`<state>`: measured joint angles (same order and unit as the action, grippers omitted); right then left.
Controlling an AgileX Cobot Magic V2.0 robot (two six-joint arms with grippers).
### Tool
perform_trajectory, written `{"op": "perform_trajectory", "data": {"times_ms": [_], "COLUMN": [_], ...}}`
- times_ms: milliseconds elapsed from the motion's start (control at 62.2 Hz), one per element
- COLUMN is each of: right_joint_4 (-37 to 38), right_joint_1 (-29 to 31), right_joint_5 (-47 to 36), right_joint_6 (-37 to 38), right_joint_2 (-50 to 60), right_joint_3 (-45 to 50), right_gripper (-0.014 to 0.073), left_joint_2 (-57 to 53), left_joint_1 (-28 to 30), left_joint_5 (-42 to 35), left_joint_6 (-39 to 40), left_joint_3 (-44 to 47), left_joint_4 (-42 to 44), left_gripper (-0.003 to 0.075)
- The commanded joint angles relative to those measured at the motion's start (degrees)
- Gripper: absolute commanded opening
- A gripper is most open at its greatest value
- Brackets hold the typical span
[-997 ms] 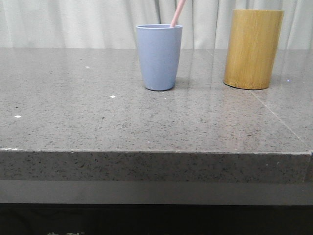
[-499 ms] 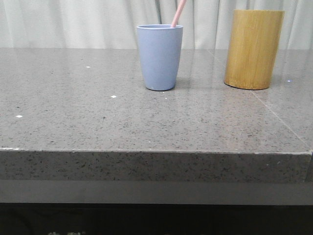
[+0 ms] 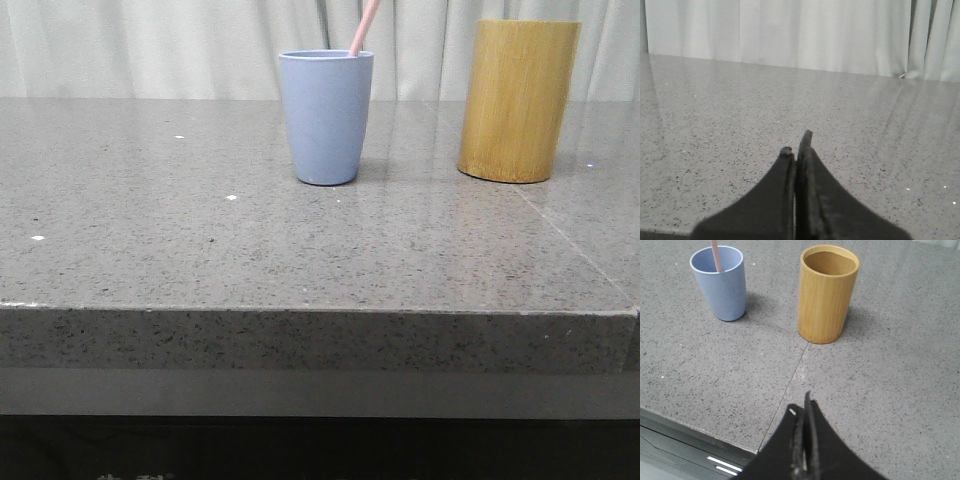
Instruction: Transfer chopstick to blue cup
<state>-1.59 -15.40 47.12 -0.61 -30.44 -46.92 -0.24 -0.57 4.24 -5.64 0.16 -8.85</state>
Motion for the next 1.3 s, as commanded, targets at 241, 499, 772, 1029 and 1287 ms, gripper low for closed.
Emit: {"op": "perform_trajectory", "data": {"times_ms": [241, 499, 772, 1029, 1287], "right_joint_4": [0.65, 0.65, 0.65, 0.65, 0.65], "right_joint_1": [0.43, 0.43, 0.43, 0.43, 0.43], "right_joint_5": [-4.07, -4.07, -4.07, -4.07, -4.07], "right_joint_6": [0.01, 0.01, 0.01, 0.01, 0.01], "right_joint_2": [-0.14, -0.14, -0.14, -0.14, -0.14], "right_joint_3": [-1.32, -1.32, -1.32, -1.32, -1.32], "right_gripper": [-0.0069, -0.0069, -0.0069, -0.0069, -0.0069], "left_joint_2": [-1.4, -1.4, -1.4, -1.28, -1.28], "left_joint_1": [-0.3, -0.3, -0.3, -0.3, -0.3], "left_joint_5": [-5.12, -5.58, -6.54, -6.43, -6.43], "left_joint_6": [9.82, 8.99, 7.76, 7.76, 7.76], "left_joint_3": [0.78, 0.78, 0.78, 0.78, 0.78], "left_joint_4": [6.69, 5.4, 5.31, 5.31, 5.31], "left_gripper": [-0.0019, -0.0019, -0.0019, -0.0019, -0.0019]}}
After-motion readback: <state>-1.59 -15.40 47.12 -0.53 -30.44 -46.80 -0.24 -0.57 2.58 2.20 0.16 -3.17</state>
